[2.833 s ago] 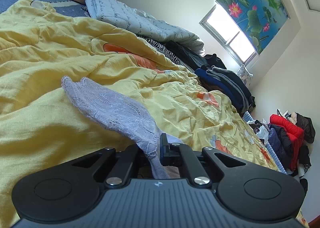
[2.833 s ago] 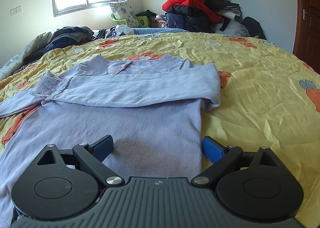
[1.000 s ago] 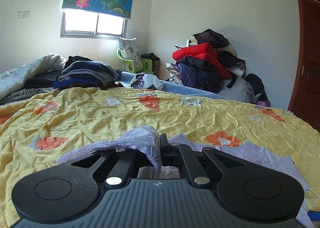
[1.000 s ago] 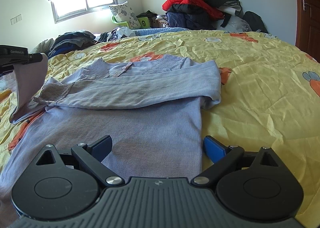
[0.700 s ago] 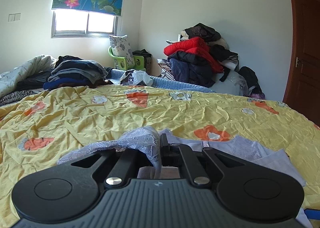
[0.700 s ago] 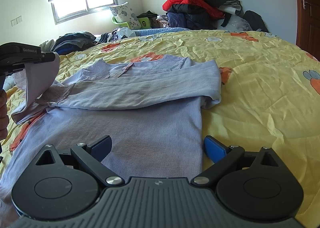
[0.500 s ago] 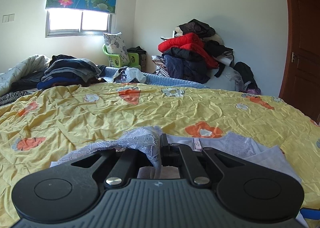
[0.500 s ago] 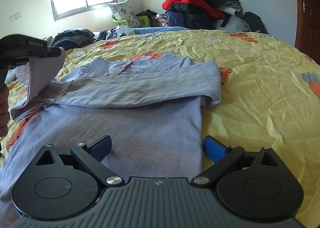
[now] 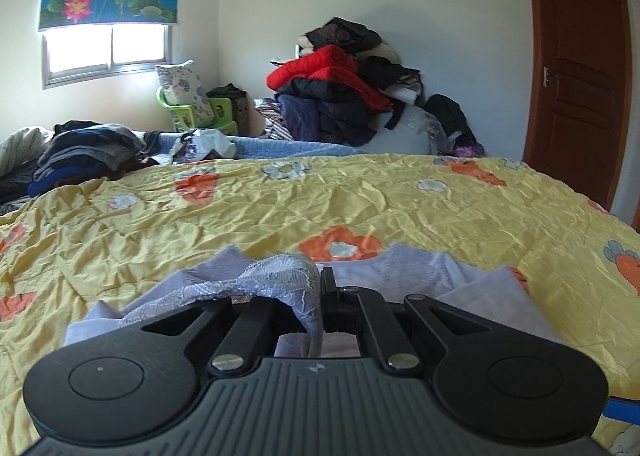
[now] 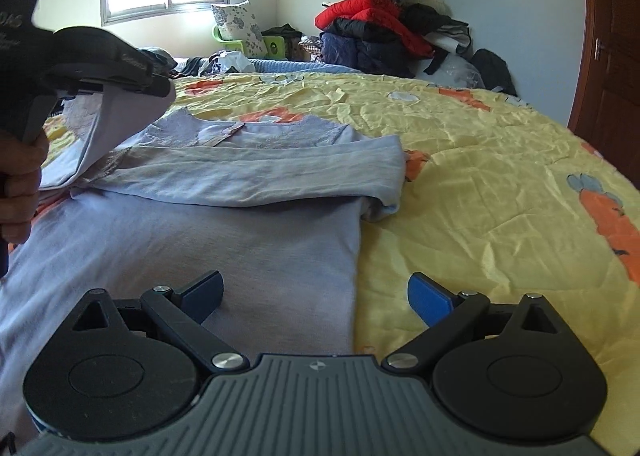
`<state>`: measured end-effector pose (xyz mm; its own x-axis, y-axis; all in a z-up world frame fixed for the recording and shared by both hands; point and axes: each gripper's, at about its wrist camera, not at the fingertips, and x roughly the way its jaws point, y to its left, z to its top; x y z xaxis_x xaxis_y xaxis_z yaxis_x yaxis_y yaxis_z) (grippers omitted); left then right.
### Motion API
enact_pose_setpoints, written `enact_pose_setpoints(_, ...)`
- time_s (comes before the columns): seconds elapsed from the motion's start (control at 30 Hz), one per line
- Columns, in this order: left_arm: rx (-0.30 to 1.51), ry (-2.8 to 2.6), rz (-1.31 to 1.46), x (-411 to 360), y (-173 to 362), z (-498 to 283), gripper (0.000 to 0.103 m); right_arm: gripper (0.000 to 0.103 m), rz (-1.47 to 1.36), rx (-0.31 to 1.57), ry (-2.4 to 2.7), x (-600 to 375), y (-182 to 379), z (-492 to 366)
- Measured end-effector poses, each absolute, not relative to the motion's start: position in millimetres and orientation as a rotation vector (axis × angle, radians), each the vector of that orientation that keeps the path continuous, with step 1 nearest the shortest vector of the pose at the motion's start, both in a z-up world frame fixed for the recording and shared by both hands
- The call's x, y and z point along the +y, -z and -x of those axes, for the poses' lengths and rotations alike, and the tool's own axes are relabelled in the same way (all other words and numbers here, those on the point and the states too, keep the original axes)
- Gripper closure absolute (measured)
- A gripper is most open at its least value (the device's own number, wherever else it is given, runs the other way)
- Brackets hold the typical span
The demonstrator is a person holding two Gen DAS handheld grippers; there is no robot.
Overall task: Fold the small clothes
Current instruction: 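Carry the sleeve across the sweater body toward the folded sleeve, left gripper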
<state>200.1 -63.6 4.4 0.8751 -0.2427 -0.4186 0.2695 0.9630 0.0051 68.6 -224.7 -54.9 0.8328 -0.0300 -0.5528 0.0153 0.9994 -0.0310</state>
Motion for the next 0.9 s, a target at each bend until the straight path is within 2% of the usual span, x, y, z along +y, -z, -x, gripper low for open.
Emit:
enact_pose_setpoints(0.47, 0.454, 0.373, -0.156, -131, 0, -204, 0.100, 0.006, -0.019, 0.598, 0.029, -239, 59, -62)
enact_pose_setpoints(0.9, 0.493, 0.419, -0.167, -163, 8, -212, 0.100, 0.006, -0.061, 0.610, 0.031, -245, 61, -62)
